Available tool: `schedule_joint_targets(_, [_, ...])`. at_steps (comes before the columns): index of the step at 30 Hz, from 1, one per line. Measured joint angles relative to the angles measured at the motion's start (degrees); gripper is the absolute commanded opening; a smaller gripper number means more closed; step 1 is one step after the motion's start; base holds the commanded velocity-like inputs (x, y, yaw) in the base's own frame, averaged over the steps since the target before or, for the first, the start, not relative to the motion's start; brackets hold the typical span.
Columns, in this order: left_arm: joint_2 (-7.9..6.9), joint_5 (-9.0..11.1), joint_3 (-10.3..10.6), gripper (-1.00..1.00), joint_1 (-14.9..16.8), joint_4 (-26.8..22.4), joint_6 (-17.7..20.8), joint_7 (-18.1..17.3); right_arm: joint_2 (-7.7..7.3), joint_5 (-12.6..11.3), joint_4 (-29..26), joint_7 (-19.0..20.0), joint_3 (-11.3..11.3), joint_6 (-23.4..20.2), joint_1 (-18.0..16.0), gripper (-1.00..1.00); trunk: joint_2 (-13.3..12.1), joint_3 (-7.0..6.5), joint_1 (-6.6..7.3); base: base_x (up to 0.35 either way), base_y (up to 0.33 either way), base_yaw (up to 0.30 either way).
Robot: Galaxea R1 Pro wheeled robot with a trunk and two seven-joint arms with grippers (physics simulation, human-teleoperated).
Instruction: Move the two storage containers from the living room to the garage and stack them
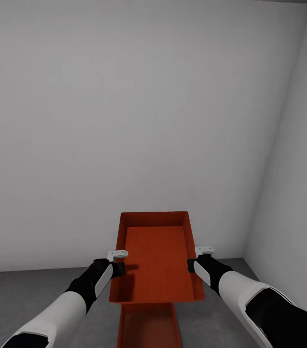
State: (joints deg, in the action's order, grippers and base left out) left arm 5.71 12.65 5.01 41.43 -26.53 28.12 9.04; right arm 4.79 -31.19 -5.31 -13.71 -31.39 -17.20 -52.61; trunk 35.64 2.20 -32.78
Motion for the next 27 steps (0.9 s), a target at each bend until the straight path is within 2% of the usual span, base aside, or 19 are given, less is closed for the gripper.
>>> schedule_joint_targets(10, [0.0, 0.0, 0.0, -1.0, 0.0, 0.0, 0.0, 0.0, 0.0, 0.0, 0.0, 0.0, 0.0, 0.0, 0.0, -1.0, 0.0, 0.0, 0.0, 0.0, 0.004, 0.0])
schedule_joint_targets(18, [0.01, 0.0, 0.0, -1.0, 0.0, 0.0, 0.0, 0.0, -0.01, -0.1, 0.0, 0.0, -0.1, 0.0, 0.0, -1.0, 0.0, 0.0, 0.0, 0.0, 0.145, 0.0])
schedule_joint_targets(27, [0.0, 0.0, 0.0, -1.0, 0.0, 0.0, 0.0, 0.0, 0.01, 0.0, 0.0, 0.0, 0.0, 0.0, 0.0, -1.0, 0.0, 0.0, 0.0, 0.0, 0.018, 0.0])
